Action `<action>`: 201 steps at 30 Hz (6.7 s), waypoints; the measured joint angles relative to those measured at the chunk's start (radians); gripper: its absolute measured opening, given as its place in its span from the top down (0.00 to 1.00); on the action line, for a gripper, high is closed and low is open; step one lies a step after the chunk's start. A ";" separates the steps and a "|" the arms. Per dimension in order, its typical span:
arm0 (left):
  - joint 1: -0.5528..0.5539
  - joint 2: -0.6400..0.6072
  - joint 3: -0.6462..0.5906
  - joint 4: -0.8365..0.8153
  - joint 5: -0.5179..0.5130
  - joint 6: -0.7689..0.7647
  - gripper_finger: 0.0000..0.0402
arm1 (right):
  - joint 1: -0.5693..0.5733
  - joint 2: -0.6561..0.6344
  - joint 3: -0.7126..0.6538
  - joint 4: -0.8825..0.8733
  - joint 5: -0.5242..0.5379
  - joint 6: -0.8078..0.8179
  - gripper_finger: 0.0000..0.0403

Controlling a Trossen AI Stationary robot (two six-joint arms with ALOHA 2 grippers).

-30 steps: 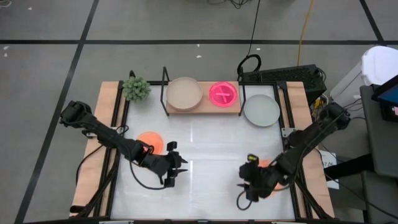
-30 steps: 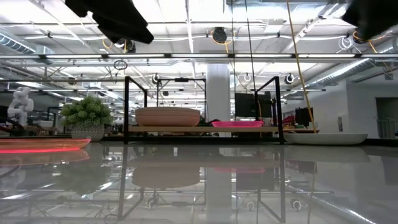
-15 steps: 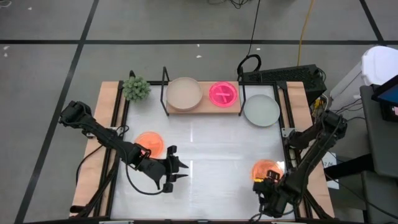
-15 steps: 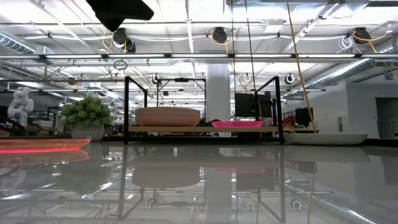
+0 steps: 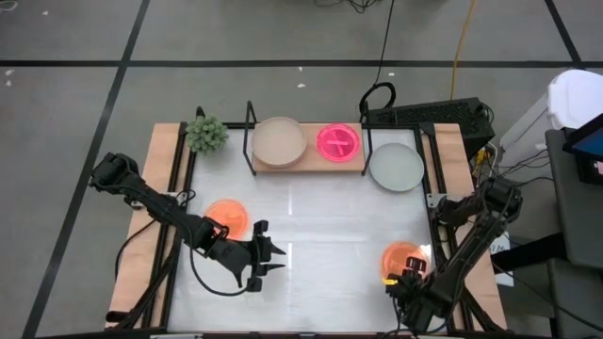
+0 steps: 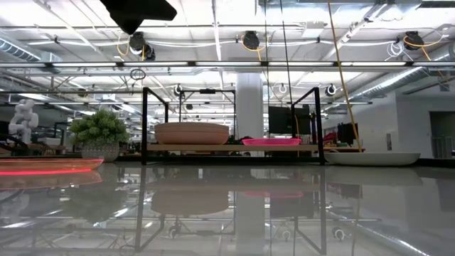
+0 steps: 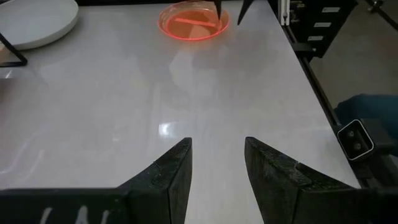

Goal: Place and stack plates onto a shelf
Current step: Stack the right orange plate on the pink plate on the shelf

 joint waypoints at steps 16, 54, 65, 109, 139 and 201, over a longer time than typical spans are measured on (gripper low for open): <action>0.000 0.000 0.000 -0.003 0.000 0.025 0.62 | 0.000 0.025 -0.059 0.038 -0.002 -0.014 0.86; 0.000 0.000 0.000 -0.088 -0.004 0.081 0.62 | -0.134 -0.173 -0.062 0.078 0.174 -0.489 1.00; -0.027 0.000 0.000 -0.148 -0.111 0.041 0.62 | -0.308 -0.251 -0.061 0.098 0.274 -0.932 1.00; -0.055 0.000 -0.229 0.101 -0.286 -0.070 0.62 | -1.167 -0.289 -0.060 0.667 0.069 -2.028 1.00; 0.060 0.000 -0.228 0.069 -0.275 -0.036 0.62 | -1.465 -0.260 -0.193 0.811 -0.105 -2.063 1.00; 0.059 0.000 -0.228 0.067 -0.254 -0.037 0.62 | -1.495 -0.260 -0.293 0.943 -0.102 -1.944 0.91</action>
